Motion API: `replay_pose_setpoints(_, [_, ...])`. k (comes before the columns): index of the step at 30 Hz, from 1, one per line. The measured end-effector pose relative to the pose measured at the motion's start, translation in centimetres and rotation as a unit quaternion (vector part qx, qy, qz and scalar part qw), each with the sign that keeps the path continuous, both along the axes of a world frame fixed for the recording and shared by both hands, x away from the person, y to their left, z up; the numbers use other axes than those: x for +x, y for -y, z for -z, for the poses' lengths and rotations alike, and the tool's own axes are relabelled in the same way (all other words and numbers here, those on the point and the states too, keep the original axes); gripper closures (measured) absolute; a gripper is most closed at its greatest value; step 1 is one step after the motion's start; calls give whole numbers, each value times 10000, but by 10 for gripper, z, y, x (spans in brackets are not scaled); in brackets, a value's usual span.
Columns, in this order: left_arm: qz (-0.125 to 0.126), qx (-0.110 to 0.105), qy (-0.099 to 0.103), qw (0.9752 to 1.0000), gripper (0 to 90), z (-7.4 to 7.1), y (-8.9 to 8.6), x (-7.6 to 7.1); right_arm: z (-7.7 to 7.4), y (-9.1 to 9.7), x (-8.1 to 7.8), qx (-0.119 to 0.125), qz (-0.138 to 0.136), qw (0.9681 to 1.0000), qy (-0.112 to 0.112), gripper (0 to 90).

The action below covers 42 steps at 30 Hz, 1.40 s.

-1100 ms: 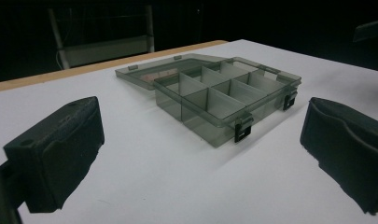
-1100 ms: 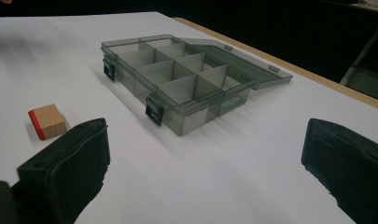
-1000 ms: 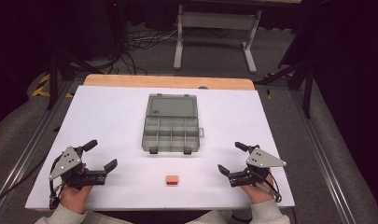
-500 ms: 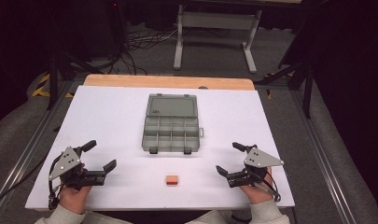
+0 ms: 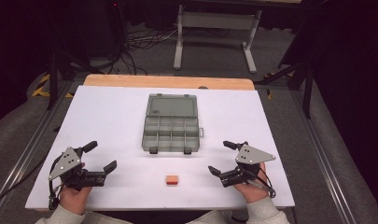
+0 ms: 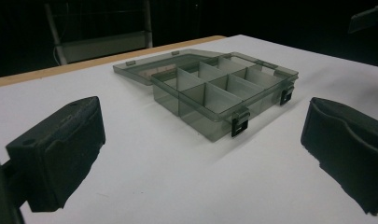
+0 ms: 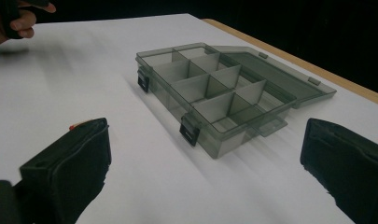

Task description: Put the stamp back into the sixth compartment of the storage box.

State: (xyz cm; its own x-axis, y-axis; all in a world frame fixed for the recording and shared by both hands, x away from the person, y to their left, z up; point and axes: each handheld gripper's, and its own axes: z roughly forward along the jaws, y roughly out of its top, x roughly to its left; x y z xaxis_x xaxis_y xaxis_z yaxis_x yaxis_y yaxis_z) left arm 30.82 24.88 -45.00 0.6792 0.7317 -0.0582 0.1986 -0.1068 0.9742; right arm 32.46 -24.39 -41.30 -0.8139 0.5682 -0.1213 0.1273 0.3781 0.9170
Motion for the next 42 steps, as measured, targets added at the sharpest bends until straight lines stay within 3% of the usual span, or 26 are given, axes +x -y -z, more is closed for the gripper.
replay_pose_setpoints(15, [52,29,-31,10000,6,0,0,0,-9,-33,13,-25,-454,9989,-104,26])
replay_pose_setpoints(19, [72,26,-37,10000,6,0,1,0,-11,-44,17,79,-722,9971,-236,28])
replay_pose_setpoints(27, [88,22,-37,10000,7,1,1,0,-15,-59,24,93,-904,9947,-479,25])
replay_pose_setpoints(33, [85,0,-34,10000,6,1,1,0,-21,-71,25,-119,-968,9944,-404,17])
replay_pose_setpoints(42, [99,4,-30,9999,6,1,1,0,-24,-84,26,-249,-1116,9931,-271,17])
